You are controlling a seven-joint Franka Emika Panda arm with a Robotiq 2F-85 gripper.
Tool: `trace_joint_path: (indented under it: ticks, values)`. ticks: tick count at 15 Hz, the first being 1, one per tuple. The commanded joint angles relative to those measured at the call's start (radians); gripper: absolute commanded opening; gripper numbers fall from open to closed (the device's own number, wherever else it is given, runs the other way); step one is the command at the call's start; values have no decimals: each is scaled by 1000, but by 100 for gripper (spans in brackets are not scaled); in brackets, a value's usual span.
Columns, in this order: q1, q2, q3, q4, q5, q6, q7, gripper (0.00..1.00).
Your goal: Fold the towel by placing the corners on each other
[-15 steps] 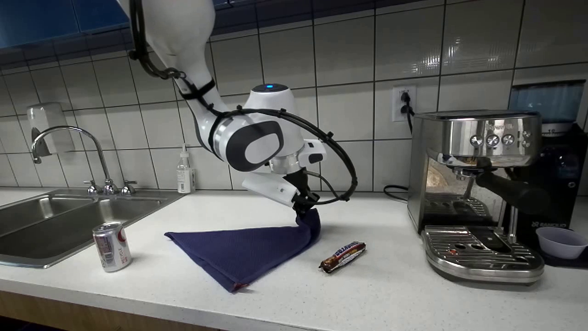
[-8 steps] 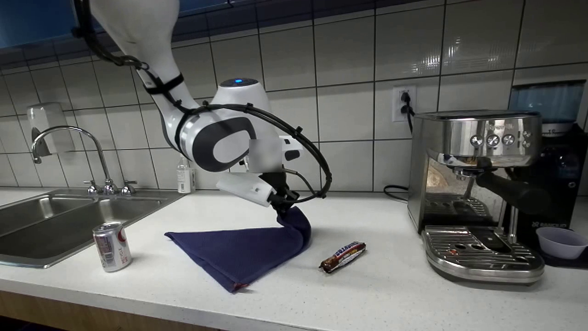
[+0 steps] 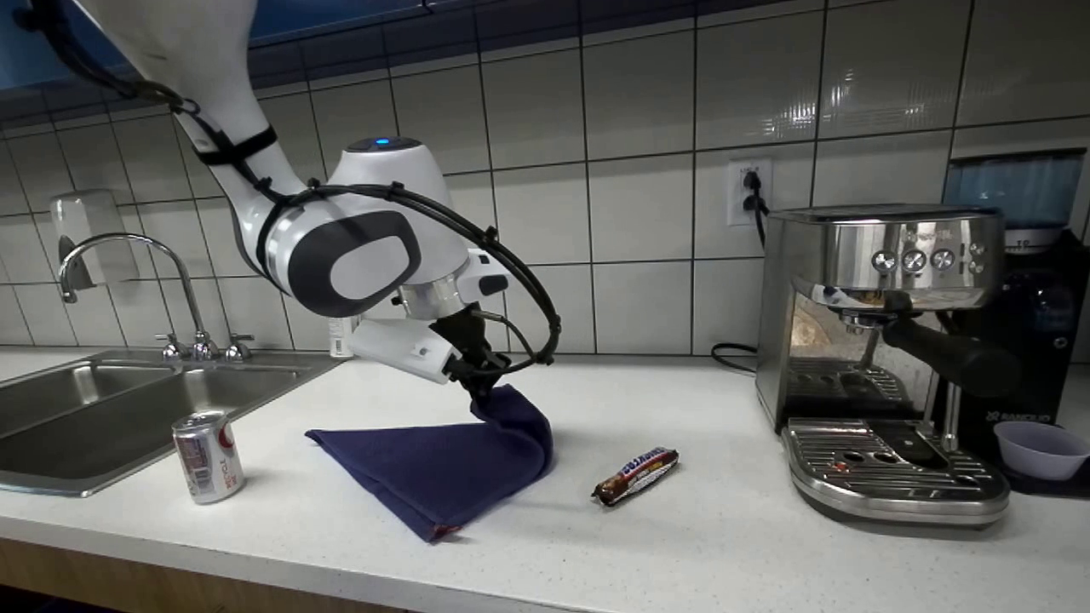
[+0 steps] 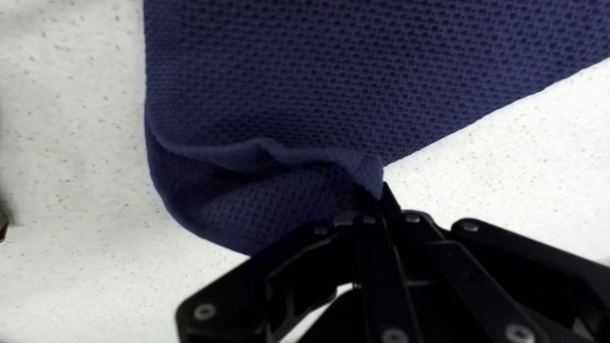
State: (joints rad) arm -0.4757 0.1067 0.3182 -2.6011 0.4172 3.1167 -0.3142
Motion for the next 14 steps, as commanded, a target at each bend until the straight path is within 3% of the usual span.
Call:
trace_joint_path:
  ticks: [1,14]
  values:
    - [16,-73,36,-67,36,13,9,1]
    - [71,-113,96,-104,85,14,-21,1]
